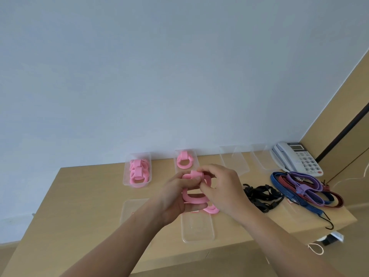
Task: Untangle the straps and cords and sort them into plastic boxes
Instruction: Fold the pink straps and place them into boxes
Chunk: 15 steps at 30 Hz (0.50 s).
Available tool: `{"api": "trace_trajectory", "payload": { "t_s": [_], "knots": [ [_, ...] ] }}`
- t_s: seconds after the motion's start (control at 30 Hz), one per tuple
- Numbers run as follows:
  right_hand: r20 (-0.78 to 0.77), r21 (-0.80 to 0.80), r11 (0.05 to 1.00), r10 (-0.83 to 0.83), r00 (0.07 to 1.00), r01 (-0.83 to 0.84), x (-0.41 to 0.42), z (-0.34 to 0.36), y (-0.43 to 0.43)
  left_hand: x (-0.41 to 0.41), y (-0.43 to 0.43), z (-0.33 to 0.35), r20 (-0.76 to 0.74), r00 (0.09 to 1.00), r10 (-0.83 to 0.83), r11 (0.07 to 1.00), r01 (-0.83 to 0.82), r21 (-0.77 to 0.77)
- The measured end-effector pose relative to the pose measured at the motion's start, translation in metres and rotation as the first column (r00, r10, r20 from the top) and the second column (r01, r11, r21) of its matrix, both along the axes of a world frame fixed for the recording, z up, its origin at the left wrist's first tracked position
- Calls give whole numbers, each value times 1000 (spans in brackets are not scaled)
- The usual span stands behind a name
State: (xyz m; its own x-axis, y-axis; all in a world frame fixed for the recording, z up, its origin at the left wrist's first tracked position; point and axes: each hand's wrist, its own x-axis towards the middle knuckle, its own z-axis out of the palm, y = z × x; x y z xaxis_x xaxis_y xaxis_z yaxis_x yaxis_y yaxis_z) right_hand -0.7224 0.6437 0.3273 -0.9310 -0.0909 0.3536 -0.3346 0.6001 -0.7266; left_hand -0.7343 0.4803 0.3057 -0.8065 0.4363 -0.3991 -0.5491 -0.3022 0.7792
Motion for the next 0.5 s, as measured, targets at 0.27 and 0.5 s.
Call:
{"api": "trace_trajectory", "payload": {
  "t_s": [0.27, 0.5],
  "knots": [
    [-30, 86, 995, 46, 998, -43, 1, -31, -32, -5, -40, -13, 82, 995, 56, 998, -57, 8],
    [52, 180, 980, 79, 996, -87, 10, -62, -40, -9, -54, -40, 161, 987, -30, 1000, 31, -2]
  ]
}}
